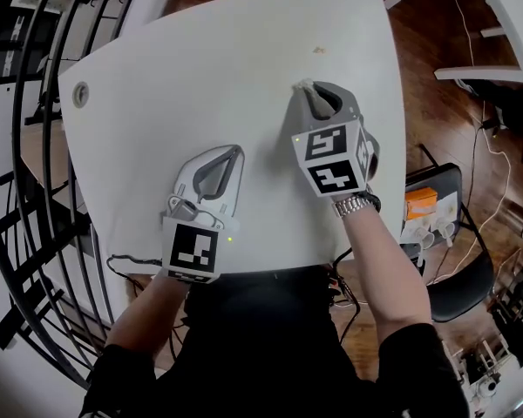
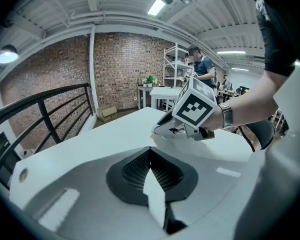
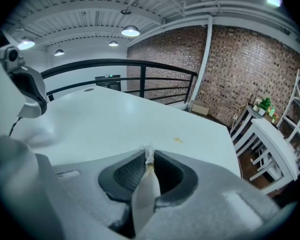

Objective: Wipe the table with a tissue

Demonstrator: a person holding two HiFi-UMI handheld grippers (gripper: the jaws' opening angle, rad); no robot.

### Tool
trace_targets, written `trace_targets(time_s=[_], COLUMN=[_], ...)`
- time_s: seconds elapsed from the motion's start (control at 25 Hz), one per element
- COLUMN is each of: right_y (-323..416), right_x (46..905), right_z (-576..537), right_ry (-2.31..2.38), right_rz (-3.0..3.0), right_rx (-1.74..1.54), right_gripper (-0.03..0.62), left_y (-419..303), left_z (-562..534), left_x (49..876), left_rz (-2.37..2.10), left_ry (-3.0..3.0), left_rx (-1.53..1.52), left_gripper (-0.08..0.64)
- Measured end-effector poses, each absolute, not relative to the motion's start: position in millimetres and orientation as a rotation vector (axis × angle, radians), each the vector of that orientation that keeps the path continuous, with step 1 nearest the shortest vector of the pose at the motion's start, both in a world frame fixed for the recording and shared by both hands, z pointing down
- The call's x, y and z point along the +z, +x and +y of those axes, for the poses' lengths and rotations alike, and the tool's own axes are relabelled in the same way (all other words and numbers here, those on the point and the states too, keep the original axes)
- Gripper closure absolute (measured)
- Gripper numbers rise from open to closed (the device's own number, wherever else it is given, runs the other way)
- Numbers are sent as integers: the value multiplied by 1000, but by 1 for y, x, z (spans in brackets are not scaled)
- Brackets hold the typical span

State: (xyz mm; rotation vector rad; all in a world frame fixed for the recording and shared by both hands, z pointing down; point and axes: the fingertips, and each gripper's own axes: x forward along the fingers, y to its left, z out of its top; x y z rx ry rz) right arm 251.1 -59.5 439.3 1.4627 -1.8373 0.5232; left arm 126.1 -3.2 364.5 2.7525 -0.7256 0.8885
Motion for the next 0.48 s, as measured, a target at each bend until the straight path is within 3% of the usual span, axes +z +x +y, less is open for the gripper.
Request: trace_targets(time_s=[0.48], right_y=[284], right_x=[435], right_z=[-81], right_ry=[1547], right_rz=[-1808], right_rx=[541], right_gripper=[549], left_y=[127], left_z=[-9], left_x=[368], left_rz=[-745], left_ry=[2731], left_rx=[897], left_gripper=[543])
